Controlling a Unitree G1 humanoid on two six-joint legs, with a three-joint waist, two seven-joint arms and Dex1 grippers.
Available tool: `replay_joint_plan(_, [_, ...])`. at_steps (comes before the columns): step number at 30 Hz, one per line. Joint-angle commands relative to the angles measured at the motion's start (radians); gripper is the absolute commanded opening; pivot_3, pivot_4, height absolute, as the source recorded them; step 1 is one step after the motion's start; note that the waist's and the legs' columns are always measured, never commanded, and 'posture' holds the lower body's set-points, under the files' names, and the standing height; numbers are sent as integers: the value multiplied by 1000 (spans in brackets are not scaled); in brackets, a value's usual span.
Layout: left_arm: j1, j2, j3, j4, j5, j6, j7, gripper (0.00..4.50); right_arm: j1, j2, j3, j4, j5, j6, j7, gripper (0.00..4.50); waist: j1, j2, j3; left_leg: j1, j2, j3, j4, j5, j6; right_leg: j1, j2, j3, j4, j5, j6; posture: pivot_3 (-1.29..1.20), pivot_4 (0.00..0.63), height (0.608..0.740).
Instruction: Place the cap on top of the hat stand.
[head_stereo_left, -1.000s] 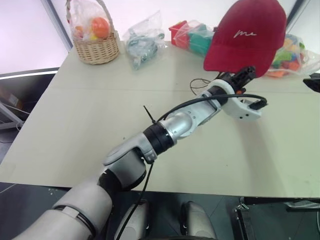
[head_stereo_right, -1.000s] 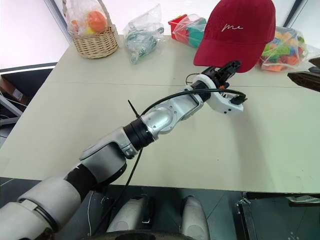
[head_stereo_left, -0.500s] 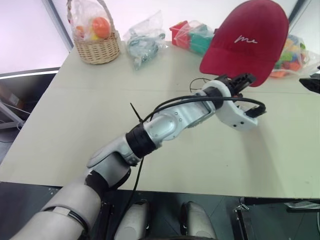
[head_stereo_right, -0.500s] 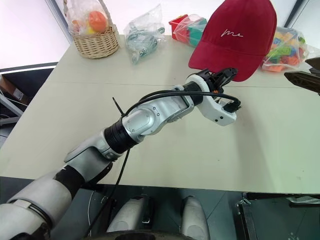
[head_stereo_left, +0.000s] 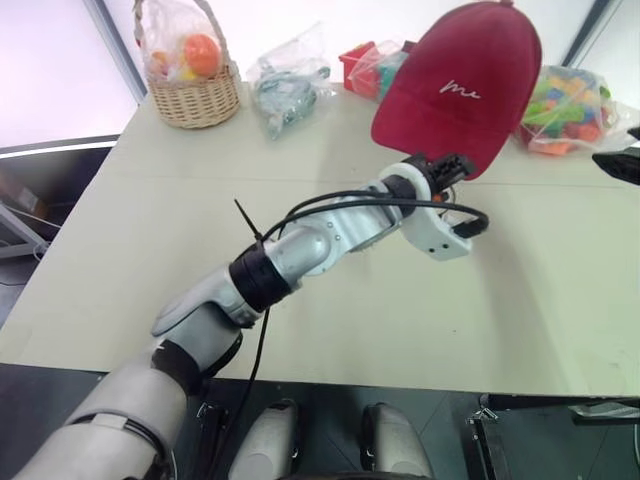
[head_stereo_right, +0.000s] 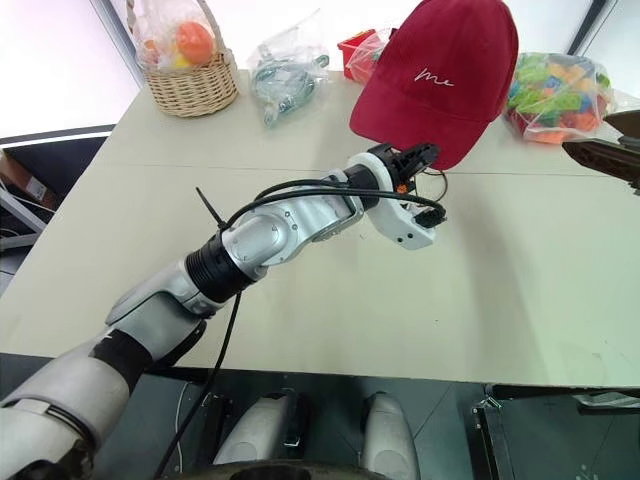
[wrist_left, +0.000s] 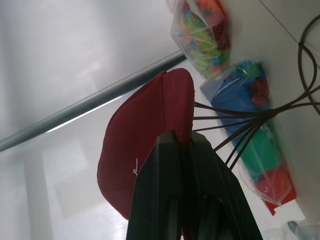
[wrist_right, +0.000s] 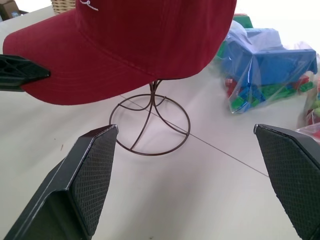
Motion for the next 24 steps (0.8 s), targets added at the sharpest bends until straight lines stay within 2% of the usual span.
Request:
replay_joint_plan(1, [3, -13, 13, 0, 5, 4, -17, 59, -28, -2, -18, -3, 4, -16, -6, 4500, -1, 0, 0, 0, 0, 0, 0, 0, 0, 0, 0, 0, 0, 0, 0, 0, 150, 740])
replay_joint_plan(14, [14, 0, 18, -9, 24, 16, -46, 59, -33, 6, -14, 2, 2, -17, -7, 4500, -1, 0, 0, 0, 0, 0, 0, 0, 0, 0, 0, 0, 0, 0, 0, 0, 150, 740])
replay_joint_plan(17, [24, 4, 19, -14, 23, 20, -57, 997, -36, 10, -11, 2, 1, -18, -7, 4500, -2, 0, 0, 0, 0, 0, 0, 0, 0, 0, 0, 0, 0, 0, 0, 0, 150, 740])
replay_joint_plan(23, [34, -2, 28, -11, 25, 24, -63, 4123, -48, 16, -3, 10, -3, -22, -4, 4500, 0, 0, 0, 0, 0, 0, 0, 0, 0, 0, 0, 0, 0, 0, 0, 0, 150, 740])
replay_joint_plan(24, [35, -2, 28, -11, 25, 25, -64, 4123, -51, 16, -1, 13, -4, -24, -4, 4500, 0, 0, 0, 0, 0, 0, 1, 0, 0, 0, 0, 0, 0, 0, 0, 0, 150, 740])
